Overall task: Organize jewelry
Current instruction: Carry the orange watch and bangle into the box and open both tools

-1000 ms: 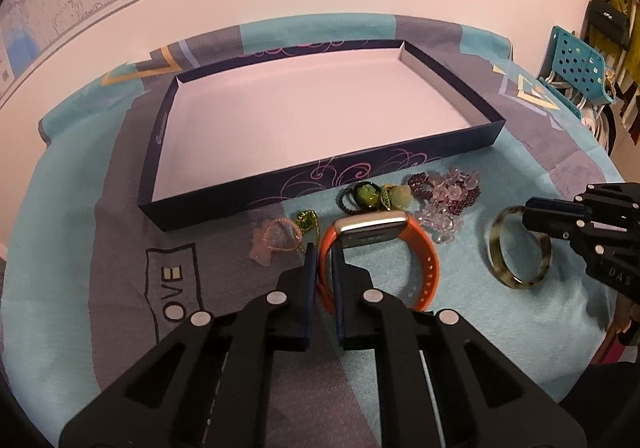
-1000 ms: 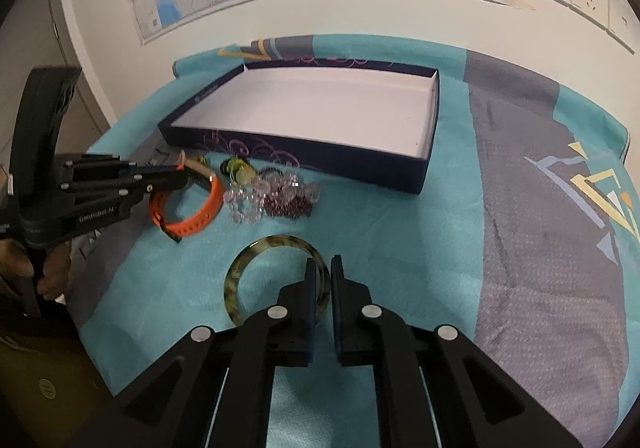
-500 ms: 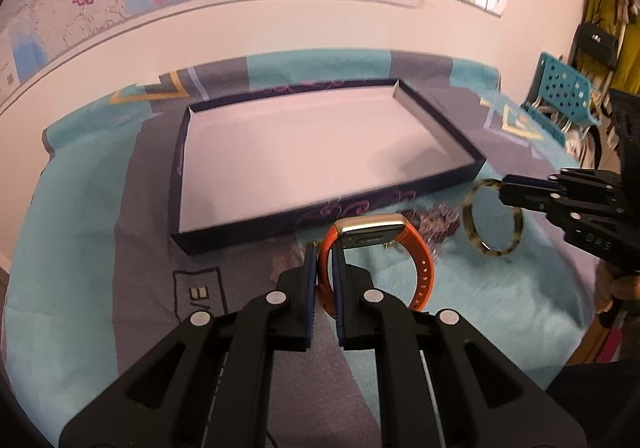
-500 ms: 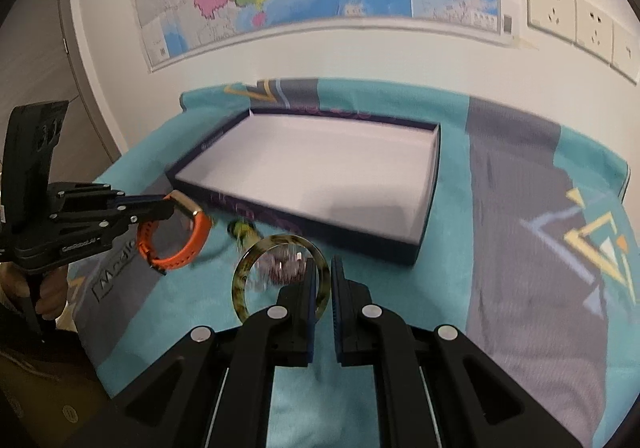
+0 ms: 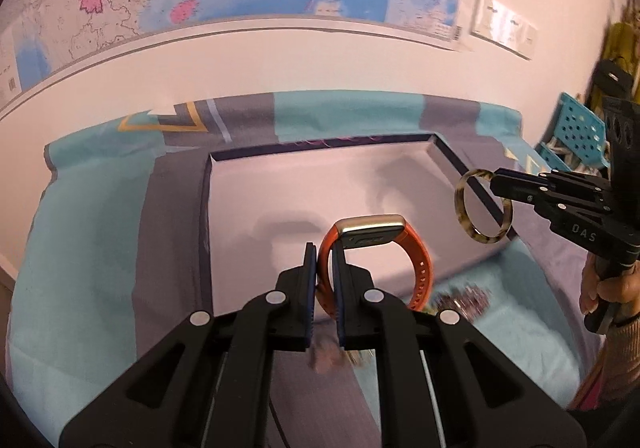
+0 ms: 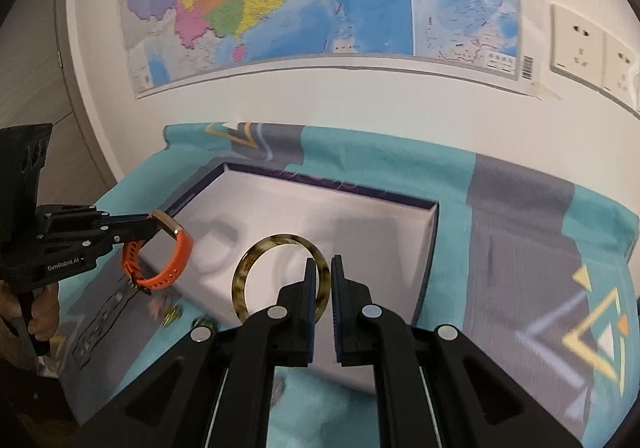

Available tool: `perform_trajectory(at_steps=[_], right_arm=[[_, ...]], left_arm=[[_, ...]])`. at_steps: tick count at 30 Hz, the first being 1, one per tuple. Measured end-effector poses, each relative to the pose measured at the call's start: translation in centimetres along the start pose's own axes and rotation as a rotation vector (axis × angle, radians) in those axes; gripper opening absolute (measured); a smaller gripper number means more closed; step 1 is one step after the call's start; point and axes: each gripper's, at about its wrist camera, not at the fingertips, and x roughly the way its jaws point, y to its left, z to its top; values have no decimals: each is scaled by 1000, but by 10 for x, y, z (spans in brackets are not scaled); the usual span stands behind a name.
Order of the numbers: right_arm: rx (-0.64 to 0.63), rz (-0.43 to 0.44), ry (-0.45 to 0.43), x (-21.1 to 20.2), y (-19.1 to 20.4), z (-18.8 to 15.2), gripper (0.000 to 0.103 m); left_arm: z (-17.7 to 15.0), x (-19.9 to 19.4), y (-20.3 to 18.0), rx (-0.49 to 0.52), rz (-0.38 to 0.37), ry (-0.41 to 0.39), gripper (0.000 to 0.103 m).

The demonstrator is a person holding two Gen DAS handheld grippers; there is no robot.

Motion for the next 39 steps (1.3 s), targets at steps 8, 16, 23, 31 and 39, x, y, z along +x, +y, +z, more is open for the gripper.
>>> perform_trajectory(at_steps=[8, 16, 23, 31, 39], right_arm=[[-15, -36, 59, 60, -7, 38, 6], [-16, -62, 154, 109, -10, 55, 6], [-22, -85, 203, 126, -12, 61, 6], [-14, -130, 220, 133, -15, 62, 7], [-7, -56, 115, 83, -8, 58, 32]], left_arm=[[35, 52, 12, -47, 13, 42, 9], [55, 101, 22, -84, 37, 110, 9], [62, 128, 27, -108, 54, 172, 9], [71, 145, 26, -115, 75, 208, 8], [71, 129, 30, -123, 69, 169, 36]])
